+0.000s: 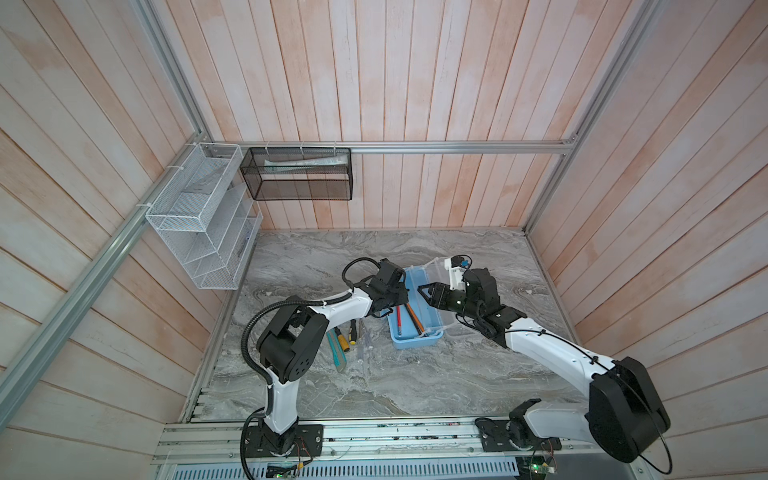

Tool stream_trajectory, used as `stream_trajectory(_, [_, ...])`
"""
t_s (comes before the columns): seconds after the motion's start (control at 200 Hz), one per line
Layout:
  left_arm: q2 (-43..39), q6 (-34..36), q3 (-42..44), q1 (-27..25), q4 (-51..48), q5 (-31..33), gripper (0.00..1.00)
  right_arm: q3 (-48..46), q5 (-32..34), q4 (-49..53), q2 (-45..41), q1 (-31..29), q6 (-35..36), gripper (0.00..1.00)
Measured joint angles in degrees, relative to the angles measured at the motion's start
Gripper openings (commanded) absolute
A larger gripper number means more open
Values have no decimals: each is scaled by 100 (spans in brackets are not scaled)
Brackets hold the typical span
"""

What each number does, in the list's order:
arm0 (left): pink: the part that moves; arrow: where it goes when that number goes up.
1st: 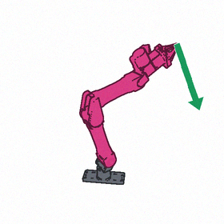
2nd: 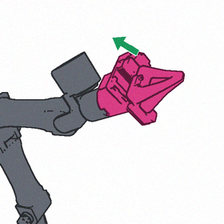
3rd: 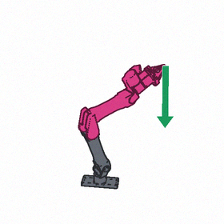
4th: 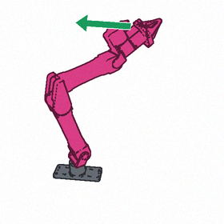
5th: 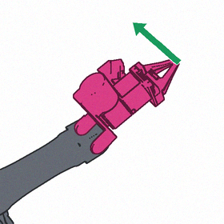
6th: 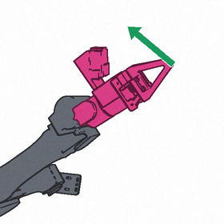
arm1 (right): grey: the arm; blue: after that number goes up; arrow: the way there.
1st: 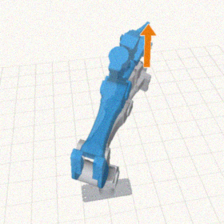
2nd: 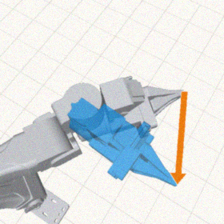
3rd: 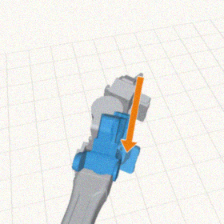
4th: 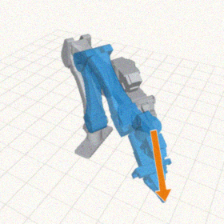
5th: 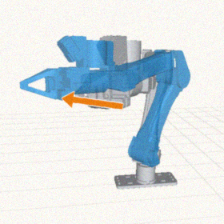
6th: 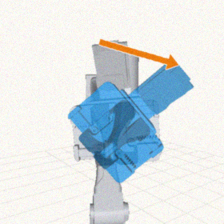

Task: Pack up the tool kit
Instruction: 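Withdraw the left gripper from the box over the yellow-black utility knife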

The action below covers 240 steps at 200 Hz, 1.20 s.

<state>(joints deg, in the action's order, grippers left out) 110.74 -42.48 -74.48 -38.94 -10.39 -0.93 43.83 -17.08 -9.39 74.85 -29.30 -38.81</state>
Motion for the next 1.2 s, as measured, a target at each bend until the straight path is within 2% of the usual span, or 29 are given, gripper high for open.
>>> stream_trajectory(0.09, [-223, 256, 0, 0, -79, 155, 29, 50, -57, 7, 2, 0, 26, 50])
stream_trajectory(0.215, [-822, 719, 55, 0, -299, 605, 45, 151, -103, 20, -22, -9, 92, 56])
stream_trajectory(0.45, [-2269, 1279, 461, 57, -992, 1598, 61, 380, -39, 79, -210, -345, 278, 67])
stream_trajectory(0.5, [-2483, 1329, 597, 114, -1187, 1716, 63, 413, -13, 74, -214, -450, 315, 69])
stream_trajectory(0.65, [-2966, 1344, 1213, 435, -1792, 1808, 64, 417, 11, 26, -170, -678, 326, 68])
stream_trajectory(0.88, [-3700, 1244, 2358, 1355, -2234, 1617, 64, 474, -33, 15, 317, -789, 299, 69])
stream_trajectory(1.2, [-3508, 1224, 3161, 2280, -1978, 1145, 65, 476, -72, -66, 496, -850, 302, 70])
